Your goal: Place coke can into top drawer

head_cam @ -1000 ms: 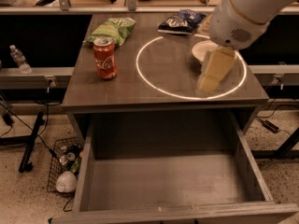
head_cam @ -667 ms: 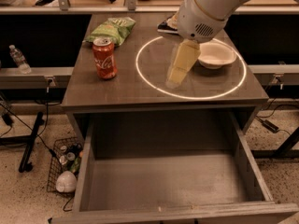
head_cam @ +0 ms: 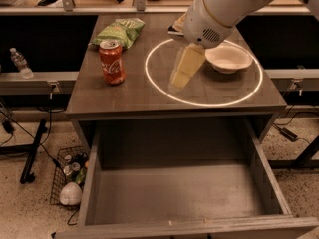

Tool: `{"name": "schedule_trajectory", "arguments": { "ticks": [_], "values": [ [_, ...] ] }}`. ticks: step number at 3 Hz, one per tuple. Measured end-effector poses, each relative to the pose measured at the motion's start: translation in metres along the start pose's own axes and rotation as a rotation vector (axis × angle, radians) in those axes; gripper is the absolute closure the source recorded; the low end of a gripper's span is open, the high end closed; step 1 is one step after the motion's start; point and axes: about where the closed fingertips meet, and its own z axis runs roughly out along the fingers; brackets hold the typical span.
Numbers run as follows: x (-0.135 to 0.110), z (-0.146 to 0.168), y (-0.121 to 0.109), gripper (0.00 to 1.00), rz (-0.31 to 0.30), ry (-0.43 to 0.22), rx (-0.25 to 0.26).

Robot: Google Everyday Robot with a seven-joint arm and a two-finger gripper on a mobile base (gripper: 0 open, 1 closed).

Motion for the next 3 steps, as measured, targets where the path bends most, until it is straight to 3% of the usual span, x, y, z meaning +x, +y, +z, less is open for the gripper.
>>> {"name": "schedule_trajectory", "arguments": {
  "ticks": [1, 2, 3],
  "values": [
    [-0.035, 0.05, -0.035, 0.0, 0.046, -0.183, -0.013],
    [-0.08, 0.1, -0.06, 0.0, 0.085, -0.352, -0.09],
    [-0.11, 0.132, -0.063, 0.0, 0.099, -0.436, -0.168]
  ]
}}
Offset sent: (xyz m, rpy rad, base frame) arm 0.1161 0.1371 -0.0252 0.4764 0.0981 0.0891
